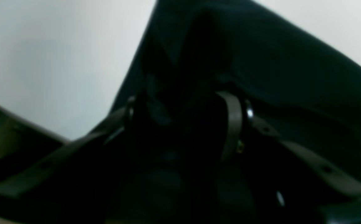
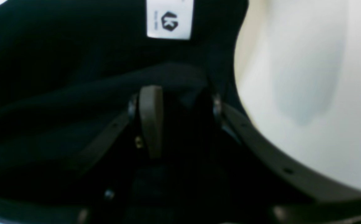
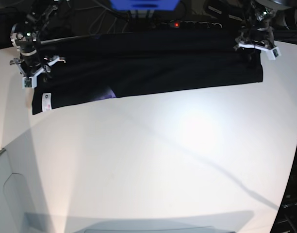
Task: Fold the T-shirt properly
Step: 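Hold both strip ends and lift them slightly with both grippers, then release the strip end with the left gripper and regrasp it lower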
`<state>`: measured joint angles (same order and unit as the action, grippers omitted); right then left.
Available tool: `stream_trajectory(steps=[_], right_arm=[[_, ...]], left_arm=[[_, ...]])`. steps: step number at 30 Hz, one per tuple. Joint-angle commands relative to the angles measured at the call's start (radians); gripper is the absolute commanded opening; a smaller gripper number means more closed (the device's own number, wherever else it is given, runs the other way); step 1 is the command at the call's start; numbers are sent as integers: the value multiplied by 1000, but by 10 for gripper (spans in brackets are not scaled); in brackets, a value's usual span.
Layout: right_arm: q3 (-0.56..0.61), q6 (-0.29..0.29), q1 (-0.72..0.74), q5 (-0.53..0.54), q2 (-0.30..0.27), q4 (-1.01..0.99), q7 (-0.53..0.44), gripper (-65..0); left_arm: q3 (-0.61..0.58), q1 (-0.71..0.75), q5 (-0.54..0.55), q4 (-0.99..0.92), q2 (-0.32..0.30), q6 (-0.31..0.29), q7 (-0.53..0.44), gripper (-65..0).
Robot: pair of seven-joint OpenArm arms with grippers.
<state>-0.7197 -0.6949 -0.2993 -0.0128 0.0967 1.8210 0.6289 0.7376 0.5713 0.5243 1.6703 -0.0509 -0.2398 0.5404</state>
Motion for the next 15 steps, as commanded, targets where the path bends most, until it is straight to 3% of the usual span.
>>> stream_trajectory(steps=[1, 9, 15], right_arm=[[1, -3, 15, 14, -7, 15, -19, -435], [10, -3, 64, 14, -7, 10, -19, -435], [8, -3, 113, 12, -28, -42, -19, -434]], left_arm=[[3, -20, 7, -15, -13, 0, -6, -342], [-22, -202, 6, -151, -14, 0, -6, -342], [-82, -219, 6, -20, -5, 6, -6, -342]])
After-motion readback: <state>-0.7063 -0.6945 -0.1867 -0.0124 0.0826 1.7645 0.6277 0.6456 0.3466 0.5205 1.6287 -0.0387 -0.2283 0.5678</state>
